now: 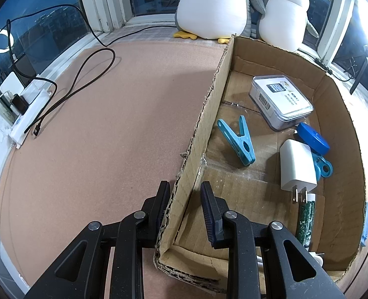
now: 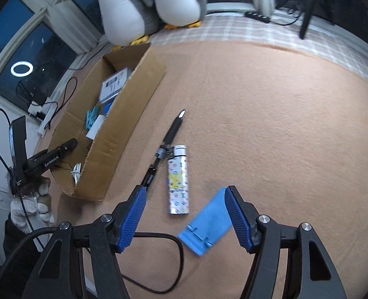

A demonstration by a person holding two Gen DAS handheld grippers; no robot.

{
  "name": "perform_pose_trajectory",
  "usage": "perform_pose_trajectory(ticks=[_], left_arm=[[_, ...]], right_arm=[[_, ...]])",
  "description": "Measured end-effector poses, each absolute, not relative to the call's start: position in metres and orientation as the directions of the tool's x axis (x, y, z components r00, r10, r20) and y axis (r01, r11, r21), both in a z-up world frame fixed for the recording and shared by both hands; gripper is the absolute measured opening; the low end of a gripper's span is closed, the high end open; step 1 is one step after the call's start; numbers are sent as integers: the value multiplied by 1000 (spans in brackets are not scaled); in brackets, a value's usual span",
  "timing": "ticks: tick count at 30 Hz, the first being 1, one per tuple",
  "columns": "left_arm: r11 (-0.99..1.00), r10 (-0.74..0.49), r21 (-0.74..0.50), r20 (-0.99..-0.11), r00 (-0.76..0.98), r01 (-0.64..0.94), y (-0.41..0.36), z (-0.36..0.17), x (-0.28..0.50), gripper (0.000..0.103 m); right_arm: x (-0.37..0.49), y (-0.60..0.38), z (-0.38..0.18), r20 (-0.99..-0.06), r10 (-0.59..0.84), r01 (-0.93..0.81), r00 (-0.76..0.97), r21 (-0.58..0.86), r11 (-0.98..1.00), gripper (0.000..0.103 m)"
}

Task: Organize rigid objects
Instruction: 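Move the right gripper back toward the black pen and lighter, then grasp the patterned lighter with the right gripper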

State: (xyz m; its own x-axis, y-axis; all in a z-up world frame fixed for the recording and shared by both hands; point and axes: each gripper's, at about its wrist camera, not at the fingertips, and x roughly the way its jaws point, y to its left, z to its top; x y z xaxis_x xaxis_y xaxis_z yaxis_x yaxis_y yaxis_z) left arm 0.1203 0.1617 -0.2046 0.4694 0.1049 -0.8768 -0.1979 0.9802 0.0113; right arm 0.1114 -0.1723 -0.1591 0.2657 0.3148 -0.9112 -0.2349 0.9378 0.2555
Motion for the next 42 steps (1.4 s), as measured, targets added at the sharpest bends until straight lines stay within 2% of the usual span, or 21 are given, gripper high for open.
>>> perform_pose_trajectory(ticks=[7,16,21,24,26,33,42], left_arm=[[979,103,6,-876,470,-204,162,-205,118,28],[979,104,7,-876,470,-204,161,-205,118,28],[979,103,5,-876,470,-205,161,-205,118,28],[979,104,6,-876,470,-205,161,-205,118,28],[979,104,6,-876,470,-205,161,-205,118,28],[978,102,3,-877,470,-206,161,-206,119,28],[978,101,0,-877,470,-208,162,-206,119,28]], right_arm=[[121,-146,-180,-946,242,-310,214,169,935,49],[121,-137,-195,-969,170,-360,179,97,928,44],[120,-130,-198,-975,121,-393,187,39,919,38],[121,-128,-199,-977,97,-405,192,11,914,32],[124,-127,-199,-977,82,-409,197,-6,912,22],[143,-135,-196,-973,67,-400,220,-27,916,21],[165,-161,-188,-958,121,-304,261,38,952,21]])
